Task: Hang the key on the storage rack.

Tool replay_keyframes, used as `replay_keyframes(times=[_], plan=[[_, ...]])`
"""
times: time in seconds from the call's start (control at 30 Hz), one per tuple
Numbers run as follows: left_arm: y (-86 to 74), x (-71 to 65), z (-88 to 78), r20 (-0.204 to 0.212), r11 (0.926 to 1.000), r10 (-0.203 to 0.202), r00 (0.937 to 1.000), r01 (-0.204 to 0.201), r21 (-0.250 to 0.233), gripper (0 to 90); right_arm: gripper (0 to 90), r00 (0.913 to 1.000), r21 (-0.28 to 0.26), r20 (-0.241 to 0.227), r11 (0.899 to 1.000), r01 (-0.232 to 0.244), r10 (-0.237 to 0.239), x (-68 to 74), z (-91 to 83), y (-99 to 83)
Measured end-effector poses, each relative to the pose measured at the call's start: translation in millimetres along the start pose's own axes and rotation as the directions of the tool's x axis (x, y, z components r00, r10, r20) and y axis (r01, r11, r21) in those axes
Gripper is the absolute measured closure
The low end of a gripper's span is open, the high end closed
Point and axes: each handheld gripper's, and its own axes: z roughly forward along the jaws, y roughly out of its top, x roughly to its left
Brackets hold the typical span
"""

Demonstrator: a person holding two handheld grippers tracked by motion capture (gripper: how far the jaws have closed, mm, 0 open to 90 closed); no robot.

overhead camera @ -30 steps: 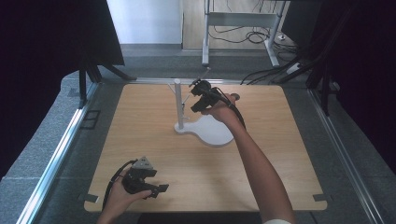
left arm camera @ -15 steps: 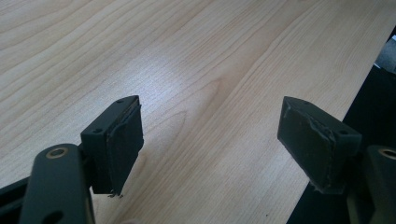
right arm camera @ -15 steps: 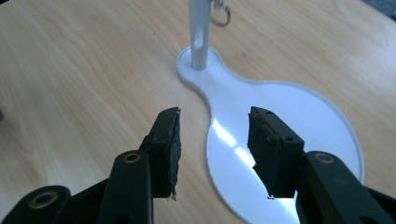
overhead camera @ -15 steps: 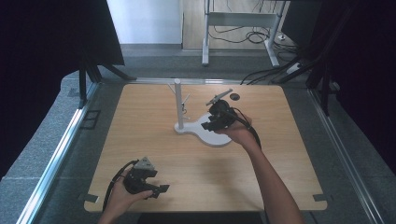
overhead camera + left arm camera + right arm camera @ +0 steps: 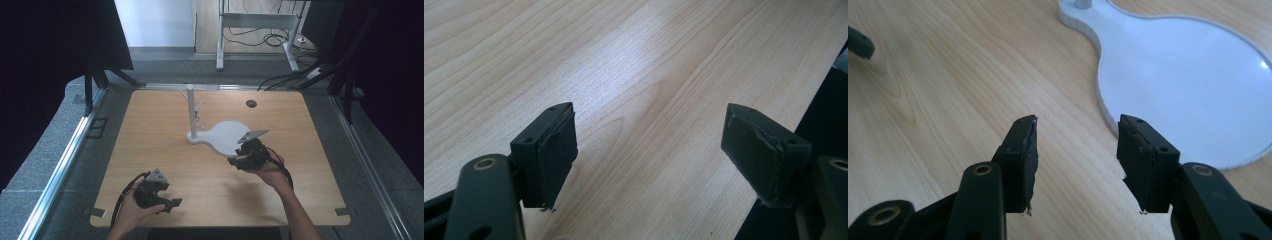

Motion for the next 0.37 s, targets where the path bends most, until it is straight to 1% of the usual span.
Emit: replay_keyframes(times=[0.1,0.2,0.37], plan=[[0.1,0.1,-0.2,-0.003,1.0000,0.000,1.0000,0.000,0.000,22.8,49.5,1.0000,-0.020,-0.006,1.000,-0.005,0.005,2.5,-2.5,-9.6],[0.0,0.8,0.8,-0.005,1.0000,0.002,1.0000,-0.002,0.006,22.8,48.2,0.9999,-0.040,-0.016,0.999,-0.008,0.007,2.6,-5.4,-15.5],[-0.1,1.7,2.0,-0.006,1.0000,0.000,1.0000,0.000,0.008,22.7,45.8,0.9990,-0.070,-0.022,0.997,-0.040,0.039,0.5,-7.9,-23.9]])
